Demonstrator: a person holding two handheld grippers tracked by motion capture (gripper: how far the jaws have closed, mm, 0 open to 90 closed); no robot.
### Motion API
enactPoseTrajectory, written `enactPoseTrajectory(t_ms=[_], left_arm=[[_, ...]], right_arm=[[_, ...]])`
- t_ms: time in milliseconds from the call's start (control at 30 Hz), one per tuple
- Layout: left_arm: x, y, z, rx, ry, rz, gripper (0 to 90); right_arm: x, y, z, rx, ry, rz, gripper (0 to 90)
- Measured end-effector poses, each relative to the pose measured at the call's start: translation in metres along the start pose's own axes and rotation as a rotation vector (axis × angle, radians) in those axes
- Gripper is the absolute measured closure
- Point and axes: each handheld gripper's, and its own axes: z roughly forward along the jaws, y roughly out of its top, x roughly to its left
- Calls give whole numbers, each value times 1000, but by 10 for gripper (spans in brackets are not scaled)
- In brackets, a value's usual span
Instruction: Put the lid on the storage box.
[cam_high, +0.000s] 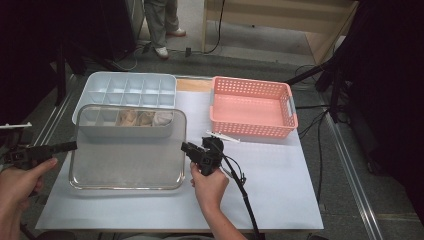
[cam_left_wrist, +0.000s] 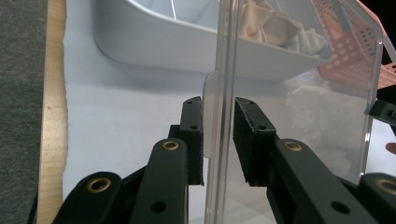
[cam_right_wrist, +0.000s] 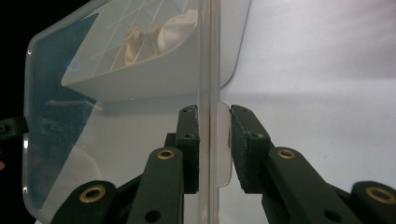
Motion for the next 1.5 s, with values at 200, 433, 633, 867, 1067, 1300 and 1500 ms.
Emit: enactPoseTrajectory(t_ms=[200, 433, 633, 867, 1067, 1300, 1500], left_arm=[[1, 7, 3, -3, -1, -2, 751], [4, 19, 12, -2, 2, -12, 749], [7, 26, 19, 6, -1, -11, 747], [10, 33, 21, -15, -2, -7, 749], [10, 41, 25, -31, 1, 9, 749], [17, 44, 27, -40, 1, -3, 749], [17, 57, 28, -46, 15, 17, 747]], right_arm=[[1, 8, 4, 2, -2, 0, 752], [-3, 18, 14, -2, -8, 3, 747], [-3, 27, 19, -6, -19, 0, 747], [-3, 38, 29, -2, -21, -4, 743], [-4, 44, 36, -3, -31, -21, 738], [-3, 50, 45, -2, -28, -24, 738], [-1, 59, 51, -14, -23, -30, 738]])
